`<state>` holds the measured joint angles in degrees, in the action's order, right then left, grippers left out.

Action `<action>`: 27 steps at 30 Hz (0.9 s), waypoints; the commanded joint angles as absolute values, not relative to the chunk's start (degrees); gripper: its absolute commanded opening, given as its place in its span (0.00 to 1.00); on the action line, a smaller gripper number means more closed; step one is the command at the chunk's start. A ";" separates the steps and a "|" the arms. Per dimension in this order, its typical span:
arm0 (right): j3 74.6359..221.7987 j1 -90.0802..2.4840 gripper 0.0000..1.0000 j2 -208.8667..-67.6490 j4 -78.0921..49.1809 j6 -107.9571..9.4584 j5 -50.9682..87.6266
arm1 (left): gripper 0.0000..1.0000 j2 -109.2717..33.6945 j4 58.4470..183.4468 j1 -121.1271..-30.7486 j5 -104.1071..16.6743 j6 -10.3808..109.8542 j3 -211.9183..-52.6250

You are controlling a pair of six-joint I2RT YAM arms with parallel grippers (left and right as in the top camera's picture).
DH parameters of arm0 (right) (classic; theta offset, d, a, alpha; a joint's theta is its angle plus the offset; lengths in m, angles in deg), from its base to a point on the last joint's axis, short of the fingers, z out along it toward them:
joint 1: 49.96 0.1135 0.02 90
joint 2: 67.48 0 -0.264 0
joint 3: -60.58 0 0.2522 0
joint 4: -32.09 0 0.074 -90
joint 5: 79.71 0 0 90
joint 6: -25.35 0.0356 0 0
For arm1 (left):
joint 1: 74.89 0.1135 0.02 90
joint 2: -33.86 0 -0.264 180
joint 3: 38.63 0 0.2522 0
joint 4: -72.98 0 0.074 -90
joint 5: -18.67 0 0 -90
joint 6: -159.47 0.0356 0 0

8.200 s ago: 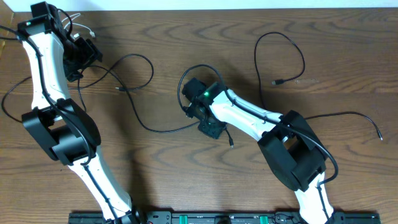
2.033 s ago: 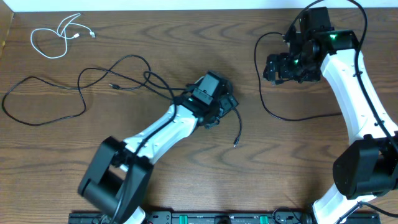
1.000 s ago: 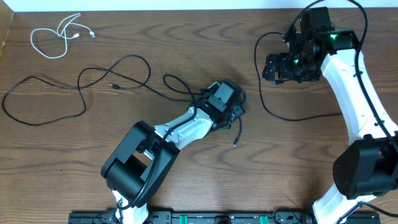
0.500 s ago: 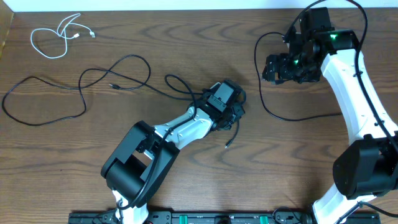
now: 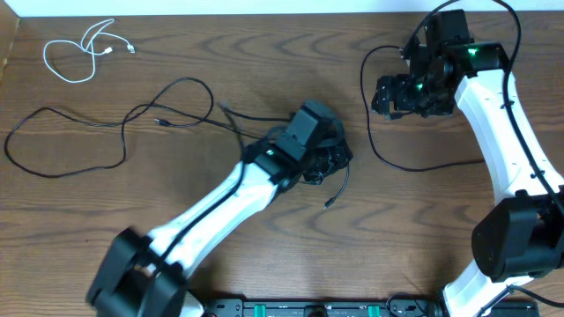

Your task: Untangle cables

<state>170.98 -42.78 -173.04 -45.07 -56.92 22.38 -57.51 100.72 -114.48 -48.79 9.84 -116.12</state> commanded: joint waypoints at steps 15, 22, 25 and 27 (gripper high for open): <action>171.70 -42.74 0.99 -172.17 -45.20 -56.37 24.63 | 0.07 -44.95 114.34 -109.43 -42.43 33.20 -117.69; 171.70 -42.74 0.99 -172.17 -44.80 -56.35 24.85 | 0.07 -42.65 127.32 -97.19 -42.43 49.44 -117.69; 171.70 -42.74 0.99 -172.17 -44.28 -56.35 24.88 | 0.08 -42.67 131.95 -93.87 -42.43 57.51 -117.69; 171.70 -42.74 0.99 -172.17 -44.21 -56.35 24.85 | 0.07 -42.72 134.38 -92.69 -42.21 58.62 -117.69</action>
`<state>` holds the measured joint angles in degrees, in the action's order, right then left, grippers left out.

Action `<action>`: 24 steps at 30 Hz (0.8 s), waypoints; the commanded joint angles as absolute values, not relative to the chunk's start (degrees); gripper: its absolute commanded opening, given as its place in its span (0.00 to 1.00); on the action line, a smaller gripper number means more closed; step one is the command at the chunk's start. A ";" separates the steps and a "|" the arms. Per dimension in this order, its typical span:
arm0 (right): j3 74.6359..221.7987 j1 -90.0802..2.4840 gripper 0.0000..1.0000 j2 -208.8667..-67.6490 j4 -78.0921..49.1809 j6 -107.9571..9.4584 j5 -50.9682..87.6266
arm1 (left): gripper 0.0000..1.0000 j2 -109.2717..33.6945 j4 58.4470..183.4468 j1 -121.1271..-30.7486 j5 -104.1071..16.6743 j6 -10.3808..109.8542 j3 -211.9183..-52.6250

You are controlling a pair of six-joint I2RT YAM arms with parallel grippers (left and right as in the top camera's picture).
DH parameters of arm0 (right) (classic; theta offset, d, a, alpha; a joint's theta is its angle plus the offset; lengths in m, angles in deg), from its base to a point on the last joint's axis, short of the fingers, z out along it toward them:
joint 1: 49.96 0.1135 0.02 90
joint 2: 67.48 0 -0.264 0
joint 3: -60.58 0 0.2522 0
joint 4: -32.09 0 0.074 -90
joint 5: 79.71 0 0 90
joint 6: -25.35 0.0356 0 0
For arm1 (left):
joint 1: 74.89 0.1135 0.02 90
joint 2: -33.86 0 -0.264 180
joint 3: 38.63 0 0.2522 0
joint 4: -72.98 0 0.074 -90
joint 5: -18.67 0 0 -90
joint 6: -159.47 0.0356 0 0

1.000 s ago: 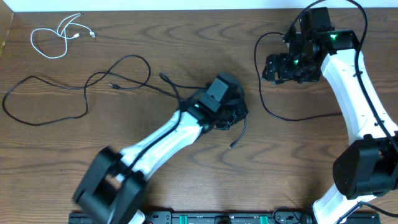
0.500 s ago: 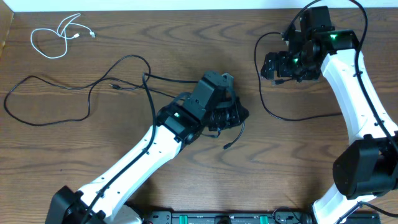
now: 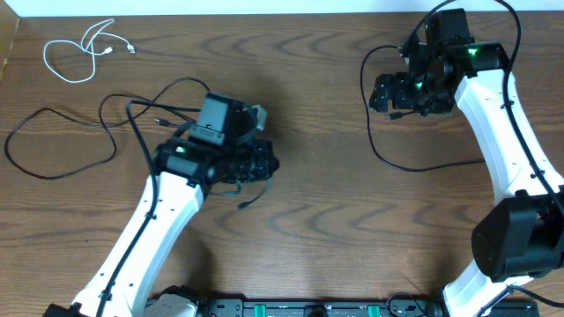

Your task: Untangle cables

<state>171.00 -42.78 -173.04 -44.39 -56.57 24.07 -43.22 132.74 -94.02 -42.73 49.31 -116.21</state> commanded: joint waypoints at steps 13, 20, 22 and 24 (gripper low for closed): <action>171.70 -42.74 0.99 -172.17 -43.43 -56.37 24.85 | 0.07 -41.14 136.54 -97.46 -45.79 69.81 -122.13; 171.70 -42.74 0.99 -172.17 -43.36 -56.37 24.85 | 0.07 -40.66 135.89 -97.48 -51.45 77.86 -122.72; 171.70 -42.74 0.99 -172.17 -43.30 -56.37 24.85 | 0.08 -40.68 135.27 -97.48 -57.33 79.34 -122.72; 171.70 -42.74 0.99 -172.17 -43.16 -56.37 24.85 | 0.08 -40.68 134.53 -97.48 -64.07 81.33 -122.72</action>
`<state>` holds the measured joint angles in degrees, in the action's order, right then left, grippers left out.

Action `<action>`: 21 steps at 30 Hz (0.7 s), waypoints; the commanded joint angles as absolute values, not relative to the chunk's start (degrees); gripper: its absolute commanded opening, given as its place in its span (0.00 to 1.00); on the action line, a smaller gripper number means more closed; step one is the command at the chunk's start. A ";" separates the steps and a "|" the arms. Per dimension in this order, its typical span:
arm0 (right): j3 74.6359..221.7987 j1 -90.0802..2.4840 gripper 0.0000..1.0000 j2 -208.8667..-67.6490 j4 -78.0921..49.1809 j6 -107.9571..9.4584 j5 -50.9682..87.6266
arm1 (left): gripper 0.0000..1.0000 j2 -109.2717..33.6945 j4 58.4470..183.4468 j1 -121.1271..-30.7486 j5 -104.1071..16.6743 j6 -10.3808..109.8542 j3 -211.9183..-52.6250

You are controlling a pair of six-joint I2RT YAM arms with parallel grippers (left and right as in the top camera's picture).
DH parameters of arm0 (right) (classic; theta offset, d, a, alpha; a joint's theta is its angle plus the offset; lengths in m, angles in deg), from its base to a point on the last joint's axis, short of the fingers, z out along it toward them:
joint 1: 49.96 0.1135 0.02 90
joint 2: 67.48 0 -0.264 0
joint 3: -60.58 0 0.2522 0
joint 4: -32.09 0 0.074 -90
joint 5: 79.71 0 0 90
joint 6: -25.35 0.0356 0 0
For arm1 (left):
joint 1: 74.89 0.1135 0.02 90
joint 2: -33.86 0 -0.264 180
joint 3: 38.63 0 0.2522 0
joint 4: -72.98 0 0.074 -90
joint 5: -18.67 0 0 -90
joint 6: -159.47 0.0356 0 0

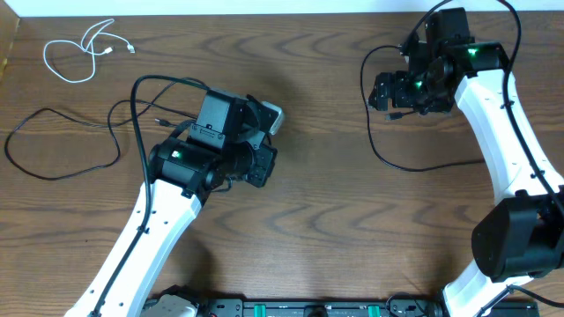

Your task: Untangle cables

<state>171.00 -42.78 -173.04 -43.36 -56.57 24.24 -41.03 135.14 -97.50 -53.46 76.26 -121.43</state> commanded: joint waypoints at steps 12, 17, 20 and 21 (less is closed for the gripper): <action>171.70 -42.74 0.99 -172.17 -43.16 -56.37 24.85 | 0.08 -40.99 133.57 -95.95 -82.08 83.21 -122.70; 171.70 -42.74 0.99 -172.17 -43.47 -56.37 24.85 | 0.07 -40.97 132.30 -91.36 -73.11 81.22 -122.70; 171.70 -42.74 0.99 -172.17 -43.89 -56.35 24.85 | 0.07 -40.99 131.49 -86.35 -67.93 81.22 -122.70; 171.70 -42.74 0.99 -172.17 -43.93 -56.35 24.85 | 0.07 -40.99 131.19 -84.52 -66.19 81.22 -122.70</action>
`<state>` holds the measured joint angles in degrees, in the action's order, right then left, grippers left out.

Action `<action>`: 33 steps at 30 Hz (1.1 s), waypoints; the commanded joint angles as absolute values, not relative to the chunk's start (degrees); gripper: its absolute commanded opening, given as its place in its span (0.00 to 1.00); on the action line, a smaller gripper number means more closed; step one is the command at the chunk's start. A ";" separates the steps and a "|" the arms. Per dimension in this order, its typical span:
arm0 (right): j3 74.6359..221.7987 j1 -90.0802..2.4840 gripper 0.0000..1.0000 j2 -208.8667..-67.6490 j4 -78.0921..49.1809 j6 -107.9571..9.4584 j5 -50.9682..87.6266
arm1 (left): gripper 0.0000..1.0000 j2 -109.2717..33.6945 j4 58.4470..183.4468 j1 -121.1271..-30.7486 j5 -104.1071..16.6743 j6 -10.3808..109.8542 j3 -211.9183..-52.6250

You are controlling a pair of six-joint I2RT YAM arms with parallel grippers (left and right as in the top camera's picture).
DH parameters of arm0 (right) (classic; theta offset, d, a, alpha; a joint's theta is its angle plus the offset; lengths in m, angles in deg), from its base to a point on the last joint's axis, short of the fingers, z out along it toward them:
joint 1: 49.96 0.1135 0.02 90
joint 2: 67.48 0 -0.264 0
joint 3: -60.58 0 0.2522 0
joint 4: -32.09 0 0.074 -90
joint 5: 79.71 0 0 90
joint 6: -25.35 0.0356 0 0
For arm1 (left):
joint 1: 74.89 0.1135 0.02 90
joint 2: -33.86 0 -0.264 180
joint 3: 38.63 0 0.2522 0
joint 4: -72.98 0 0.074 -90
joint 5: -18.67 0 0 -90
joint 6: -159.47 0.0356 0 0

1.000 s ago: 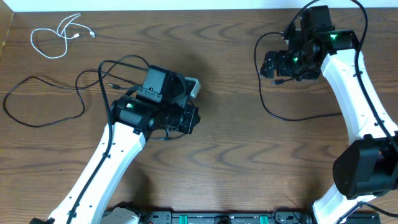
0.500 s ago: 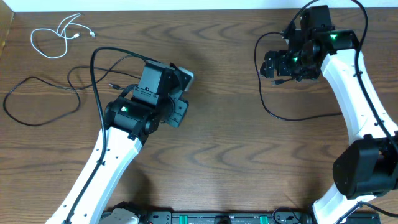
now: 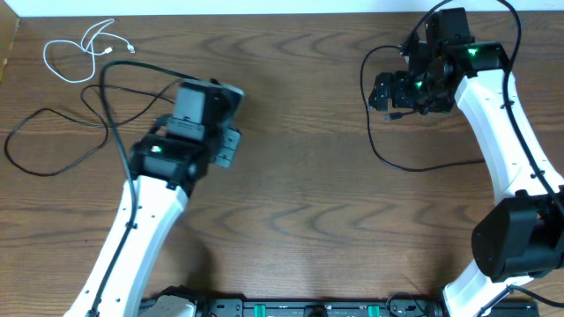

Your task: Untangle cables

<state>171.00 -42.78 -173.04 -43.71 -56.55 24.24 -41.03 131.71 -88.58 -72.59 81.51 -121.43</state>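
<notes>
A long black cable (image 3: 53,173) lies in loops at the left of the table. One strand of it rises in an arc and runs to my left gripper (image 3: 226,141), which appears shut on it; the jaws are mostly hidden under the wrist. At the far right my right gripper (image 3: 388,93) is shut on a second black cable (image 3: 381,156), which hangs in a loop down onto the table below it. The two black cables lie well apart.
A thin white cable (image 3: 77,55) is coiled at the far left corner, close to the black loops. The table's far edge (image 3: 264,14) runs along the top. A black rail (image 3: 300,308) sits at the near edge between the arm bases.
My left gripper has moved left and toward the far edge, and its wrist has turned. The black cable's strand now arcs higher and reaches closer to the white cable. My right arm is unchanged.
My left gripper was at mid-table on the black cable, whose free end trailed toward the near edge. It then stood further left with the cable bunching behind it, then turned. Now it is further left still, and the free end is hidden. The right gripper held its cable throughout.
</notes>
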 commanded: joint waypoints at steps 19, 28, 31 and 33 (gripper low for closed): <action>171.70 -42.74 0.99 -172.17 -43.80 -56.33 24.88 | 0.08 -43.39 131.71 -66.09 -9.16 88.70 -122.65; 171.70 -42.74 0.99 -172.17 -43.84 -56.35 24.88 | 0.08 -43.39 136.54 -66.24 0.19 97.48 -122.65; 171.70 -42.74 0.99 -172.17 -43.69 -56.35 24.88 | 0.08 -43.39 138.16 -66.33 1.81 98.40 -122.65; 171.70 -42.74 0.99 -172.17 -43.62 -56.35 24.85 | 0.07 -43.31 139.30 -66.97 2.23 98.55 -122.65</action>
<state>170.98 -42.78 -173.04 -43.69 -56.55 24.46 -43.05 138.40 -66.42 -2.54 95.12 -121.45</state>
